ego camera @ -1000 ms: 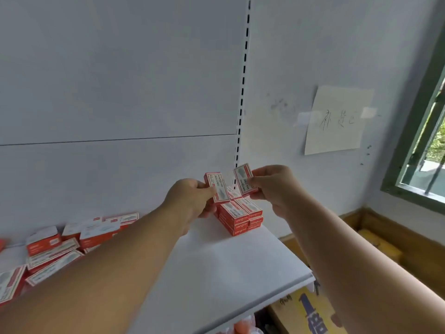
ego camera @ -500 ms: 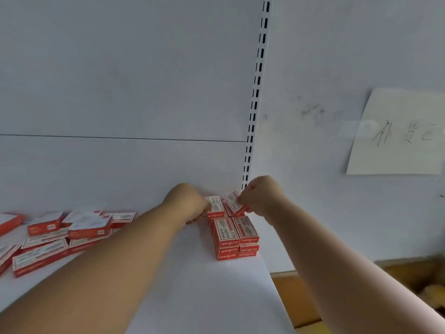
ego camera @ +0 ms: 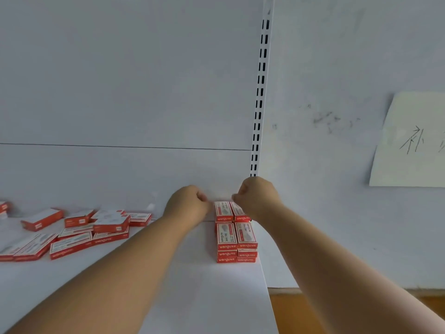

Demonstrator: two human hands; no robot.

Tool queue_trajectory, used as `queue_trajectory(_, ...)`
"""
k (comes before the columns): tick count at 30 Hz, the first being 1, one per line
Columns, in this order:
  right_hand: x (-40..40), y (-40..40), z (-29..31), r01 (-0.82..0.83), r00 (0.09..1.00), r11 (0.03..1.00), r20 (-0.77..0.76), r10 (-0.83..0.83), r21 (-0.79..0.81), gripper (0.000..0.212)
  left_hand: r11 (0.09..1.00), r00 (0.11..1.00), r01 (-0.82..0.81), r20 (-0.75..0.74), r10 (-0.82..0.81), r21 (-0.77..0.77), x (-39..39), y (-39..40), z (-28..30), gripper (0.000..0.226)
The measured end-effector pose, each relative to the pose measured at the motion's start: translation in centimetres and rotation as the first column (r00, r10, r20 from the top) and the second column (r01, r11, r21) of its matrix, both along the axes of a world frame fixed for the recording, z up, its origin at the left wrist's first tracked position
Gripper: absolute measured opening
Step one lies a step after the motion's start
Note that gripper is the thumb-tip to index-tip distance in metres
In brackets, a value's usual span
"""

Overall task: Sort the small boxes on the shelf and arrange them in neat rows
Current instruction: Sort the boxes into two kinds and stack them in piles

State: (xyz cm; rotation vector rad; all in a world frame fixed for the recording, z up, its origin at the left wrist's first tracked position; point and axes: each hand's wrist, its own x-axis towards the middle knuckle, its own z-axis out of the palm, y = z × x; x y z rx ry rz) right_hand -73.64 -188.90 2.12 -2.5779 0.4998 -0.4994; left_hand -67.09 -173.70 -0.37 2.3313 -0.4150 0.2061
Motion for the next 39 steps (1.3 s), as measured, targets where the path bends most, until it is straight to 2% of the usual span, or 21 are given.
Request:
queue_trajectory(8, 2.1, 8.6, 1.6, -0.110, 0.992, 0.993, 0.060, 0.112, -0.040, 0.018, 0.997, 0.997, 0.013, 0.074, -0.019, 0.078, 0.9, 8.8, 0.2, 0.011)
queue_trajectory(15, 5.3, 19.2, 1.3, -0.188, 0.978, 0.980, 0.078, 0.193, -0.067, 0.020, 0.968, 0.990, -0.020, 0.138, -0.015, 0.251, 3.8, 19.5, 0.3, 0.012)
queue_trajectory(21, 8.3, 26.1, -0.1, -0.174, 0.983, 0.983, 0.047, 0.177, -0.058, 0.017, 0.956, 0.979, -0.025, 0.201, -0.036, 0.293, 6.7, 26.6, 0.0, 0.012)
queue_trajectory(25, 9.5, 27.8, -0.9, -0.141, 0.990, 0.986, -0.025, 0.140, -0.087, 0.006, 0.939, 0.958, -0.055, 0.284, -0.046, 0.339, 9.0, 29.9, -1.0, 0.021)
queue_trajectory(27, 9.9, 28.3, -1.3, -0.144, 0.987, 0.982, -0.092, 0.133, -0.121, 0.019, 0.943, 0.958, -0.056, 0.282, -0.041, 0.327, 9.9, 30.7, -1.5, 0.022)
queue_trajectory(30, 10.6, 28.9, -1.7, -0.144, 0.958, 0.960, -0.277, 0.074, -0.239, 0.039, 0.950, 0.961, 0.013, 0.258, -0.098, 0.313, 10.2, 30.2, -1.7, 0.024)
queue_trajectory(33, 11.1, 29.0, -2.3, -0.136, 0.924, 0.966, -0.381, 0.044, -0.218, 0.043, 0.937, 0.957, 0.068, 0.242, -0.159, 0.343, 10.4, 29.1, -1.6, 0.027)
queue_trajectory(35, 11.2, 28.6, -2.9, -0.101, 0.939, 0.979, -0.342, 0.035, -0.179, 0.048, 0.894, 0.966, 0.069, 0.193, -0.170, 0.443, 10.8, 28.6, -1.5, 0.034)
queue_trajectory(37, 11.1, 28.4, -3.4, -0.024, 0.981, 0.995, -0.193, 0.006, -0.095, 0.056, 0.833, 0.979, 0.060, 0.131, -0.158, 0.551, 11.4, 28.4, -1.4, 0.043)
queue_trajectory(39, 10.9, 28.2, -3.5, 0.034, 0.999, 0.999, -0.016, -0.033, 0.025, 0.055, 0.795, 0.985, 0.051, 0.100, -0.139, 0.605, 11.9, 28.1, -1.5, 0.049)
